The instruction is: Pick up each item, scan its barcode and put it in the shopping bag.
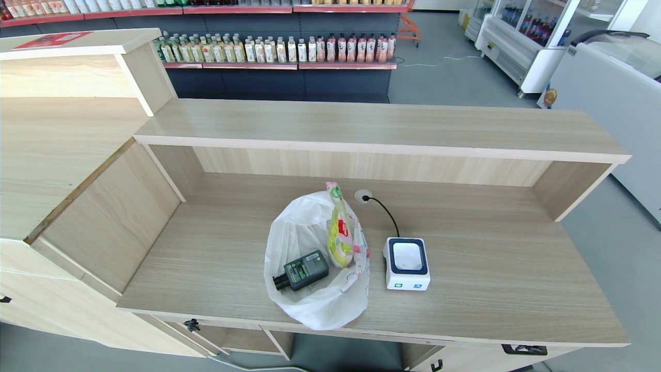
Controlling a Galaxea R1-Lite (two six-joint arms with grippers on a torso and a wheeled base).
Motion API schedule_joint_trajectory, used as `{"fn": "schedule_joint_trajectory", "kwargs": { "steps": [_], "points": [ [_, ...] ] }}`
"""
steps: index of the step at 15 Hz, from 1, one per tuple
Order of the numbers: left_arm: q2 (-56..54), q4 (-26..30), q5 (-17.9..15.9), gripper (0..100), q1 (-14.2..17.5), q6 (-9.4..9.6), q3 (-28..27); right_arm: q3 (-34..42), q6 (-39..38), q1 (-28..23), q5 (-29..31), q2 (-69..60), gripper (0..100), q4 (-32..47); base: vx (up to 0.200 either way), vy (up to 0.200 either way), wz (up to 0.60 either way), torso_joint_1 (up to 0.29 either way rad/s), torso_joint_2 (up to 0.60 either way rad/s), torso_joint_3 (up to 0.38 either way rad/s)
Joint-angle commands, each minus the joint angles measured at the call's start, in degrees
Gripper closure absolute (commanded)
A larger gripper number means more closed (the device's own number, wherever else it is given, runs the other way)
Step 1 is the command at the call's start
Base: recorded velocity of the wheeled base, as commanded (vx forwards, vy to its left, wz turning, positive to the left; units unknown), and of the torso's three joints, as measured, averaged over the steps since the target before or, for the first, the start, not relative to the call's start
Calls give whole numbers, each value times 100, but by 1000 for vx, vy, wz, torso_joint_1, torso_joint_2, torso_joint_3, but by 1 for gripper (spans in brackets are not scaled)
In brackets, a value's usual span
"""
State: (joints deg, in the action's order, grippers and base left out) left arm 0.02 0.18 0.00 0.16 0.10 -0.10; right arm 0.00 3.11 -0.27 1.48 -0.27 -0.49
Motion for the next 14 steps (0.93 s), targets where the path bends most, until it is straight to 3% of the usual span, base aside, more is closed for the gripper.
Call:
{"fn": "schedule_joint_trajectory", "kwargs": {
  "steps": [1, 7, 13, 14],
  "points": [
    [-2, -1, 0, 0, 2, -1, 1, 0, 6, 0, 2, 27, 0, -4, 0, 0, 0, 0, 0, 0],
    [-2, -1, -9, 0, 2, 17, 1, 0, 14, 0, 2, 27, 0, -4, 0, 0, 0, 0, 0, 0],
    [-2, -1, -9, 0, 2, 25, 1, 0, 6, 0, 2, 27, 0, 5, 200, -67, 0, -2, 0, 3],
    [-2, -1, -9, 0, 2, -1, 1, 0, 6, 0, 2, 27, 0, -4, 0, 0, 0, 0, 0, 0]
  ]
}}
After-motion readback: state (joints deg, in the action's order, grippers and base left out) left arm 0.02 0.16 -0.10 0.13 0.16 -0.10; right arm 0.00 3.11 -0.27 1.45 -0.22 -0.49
